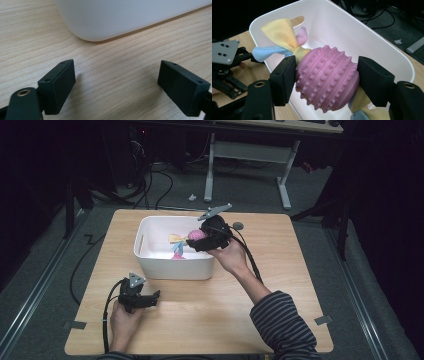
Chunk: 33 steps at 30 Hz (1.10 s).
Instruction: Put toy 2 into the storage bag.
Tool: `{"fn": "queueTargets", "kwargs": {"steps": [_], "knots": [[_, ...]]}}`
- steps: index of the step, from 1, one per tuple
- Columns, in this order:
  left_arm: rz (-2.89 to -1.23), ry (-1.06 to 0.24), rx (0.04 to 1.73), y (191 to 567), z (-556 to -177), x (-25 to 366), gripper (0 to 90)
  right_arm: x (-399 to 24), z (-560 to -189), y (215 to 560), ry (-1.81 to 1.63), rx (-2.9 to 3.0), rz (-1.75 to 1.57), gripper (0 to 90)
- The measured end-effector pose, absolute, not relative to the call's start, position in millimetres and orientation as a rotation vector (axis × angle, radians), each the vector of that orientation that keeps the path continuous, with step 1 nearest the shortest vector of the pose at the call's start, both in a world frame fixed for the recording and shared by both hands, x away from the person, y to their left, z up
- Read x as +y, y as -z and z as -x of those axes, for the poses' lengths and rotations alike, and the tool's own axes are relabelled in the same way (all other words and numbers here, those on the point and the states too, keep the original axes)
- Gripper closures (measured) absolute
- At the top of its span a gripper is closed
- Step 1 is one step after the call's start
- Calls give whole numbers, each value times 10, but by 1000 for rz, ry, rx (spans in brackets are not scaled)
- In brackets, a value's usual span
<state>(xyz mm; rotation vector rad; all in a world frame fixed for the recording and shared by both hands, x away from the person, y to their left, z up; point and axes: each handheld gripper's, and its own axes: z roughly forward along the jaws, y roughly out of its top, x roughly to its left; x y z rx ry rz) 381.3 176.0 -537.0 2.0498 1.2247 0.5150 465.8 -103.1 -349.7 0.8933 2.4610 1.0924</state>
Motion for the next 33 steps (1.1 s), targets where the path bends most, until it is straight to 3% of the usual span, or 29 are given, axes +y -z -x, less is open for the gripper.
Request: {"fn": "queueTargets", "kwargs": {"steps": [33], "knots": [[-2050, -515, 1225, 5370, -3813, 1761, 148, -848, -4665, 3749, -1041, 2580, -900, 333]]}}
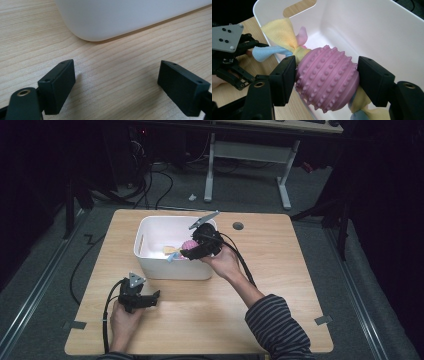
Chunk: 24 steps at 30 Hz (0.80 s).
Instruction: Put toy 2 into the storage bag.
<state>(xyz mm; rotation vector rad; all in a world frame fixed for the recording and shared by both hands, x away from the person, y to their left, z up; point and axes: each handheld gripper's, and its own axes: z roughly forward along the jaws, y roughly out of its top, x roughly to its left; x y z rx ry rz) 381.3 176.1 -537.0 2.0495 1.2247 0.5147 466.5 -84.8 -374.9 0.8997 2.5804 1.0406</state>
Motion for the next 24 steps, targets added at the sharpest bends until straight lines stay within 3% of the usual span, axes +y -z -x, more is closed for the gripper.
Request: {"fn": "queueTargets", "kwargs": {"steps": [16, 24], "knots": [[-2049, -513, 1224, 5370, -3813, 1762, 149, -958, -4609, 3679, -1120, 2537, -935, 307], [-2049, -515, 1225, 5370, -3812, 1760, 149, -1255, -4478, 3593, -1145, 2460, -955, 326]]}}
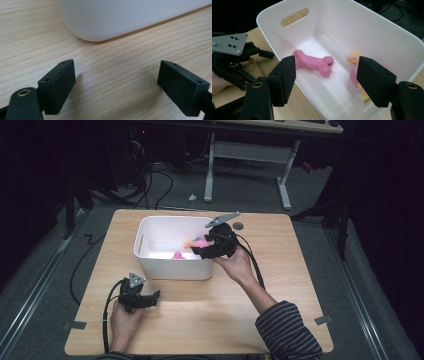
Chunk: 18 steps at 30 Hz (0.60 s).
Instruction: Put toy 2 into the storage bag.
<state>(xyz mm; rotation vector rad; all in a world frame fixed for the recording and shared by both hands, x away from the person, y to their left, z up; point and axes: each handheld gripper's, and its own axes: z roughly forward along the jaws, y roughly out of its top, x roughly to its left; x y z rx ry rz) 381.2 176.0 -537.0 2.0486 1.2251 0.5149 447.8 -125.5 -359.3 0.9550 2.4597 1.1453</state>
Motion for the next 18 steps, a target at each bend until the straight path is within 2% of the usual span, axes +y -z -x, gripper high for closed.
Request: {"fn": "queueTargets", "kwargs": {"steps": [9, 10, 12, 15, 17, 18], "knots": [[-2049, -516, 1225, 5370, -3812, 1760, 149, -1703, -4216, 3654, -1149, 2359, -1021, 344], [-2049, -516, 1225, 5370, -3812, 1760, 149, -1887, -4117, 3778, -1141, 2325, -1054, 350], [-2049, -517, 1226, 5370, -3812, 1759, 149, -1950, -4084, 3830, -1127, 2310, -1058, 352], [-2049, -517, 1226, 5370, -3812, 1759, 149, -2217, -3979, 4102, -1099, 2271, -1150, 359], [-2049, -517, 1227, 5370, -3812, 1758, 149, -2506, -3905, 4520, -1031, 2224, -1263, 359], [-2049, -517, 1227, 5370, -3812, 1758, 149, -2566, -3889, 4622, -1015, 2212, -1295, 360]]}}
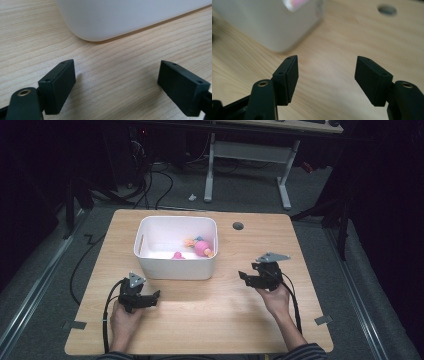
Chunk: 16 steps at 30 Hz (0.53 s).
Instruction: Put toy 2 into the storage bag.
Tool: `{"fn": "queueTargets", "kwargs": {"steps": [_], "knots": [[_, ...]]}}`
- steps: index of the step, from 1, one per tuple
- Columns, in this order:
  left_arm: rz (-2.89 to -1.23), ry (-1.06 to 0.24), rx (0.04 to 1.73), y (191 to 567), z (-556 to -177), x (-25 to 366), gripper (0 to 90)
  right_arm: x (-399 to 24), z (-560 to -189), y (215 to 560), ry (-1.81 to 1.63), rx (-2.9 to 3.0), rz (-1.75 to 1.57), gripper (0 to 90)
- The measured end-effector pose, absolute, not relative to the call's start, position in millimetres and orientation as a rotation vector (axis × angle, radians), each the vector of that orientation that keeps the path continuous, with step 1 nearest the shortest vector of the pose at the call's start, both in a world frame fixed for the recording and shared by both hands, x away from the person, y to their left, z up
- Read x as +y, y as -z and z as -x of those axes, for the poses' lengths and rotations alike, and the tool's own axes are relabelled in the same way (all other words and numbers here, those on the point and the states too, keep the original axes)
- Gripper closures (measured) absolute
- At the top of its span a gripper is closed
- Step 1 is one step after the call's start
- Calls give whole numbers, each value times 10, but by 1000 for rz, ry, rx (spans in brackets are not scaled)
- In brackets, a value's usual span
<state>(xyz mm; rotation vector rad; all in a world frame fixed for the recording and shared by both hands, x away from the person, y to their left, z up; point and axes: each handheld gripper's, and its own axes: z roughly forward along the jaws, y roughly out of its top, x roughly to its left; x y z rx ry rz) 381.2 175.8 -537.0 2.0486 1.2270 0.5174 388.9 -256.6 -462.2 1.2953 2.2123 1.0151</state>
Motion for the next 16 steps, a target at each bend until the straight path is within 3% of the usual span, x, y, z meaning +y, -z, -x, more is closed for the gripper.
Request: {"fn": "queueTargets", "kwargs": {"steps": [6, 16], "knots": [[-2049, -517, 1227, 5370, -3812, 1758, 149, -3003, -3795, 5246, -892, 2075, -1489, 355], [-2047, -518, 1229, 5370, -3811, 1756, 149, -3064, -3745, 5306, -843, 2025, -1499, 278]]}}
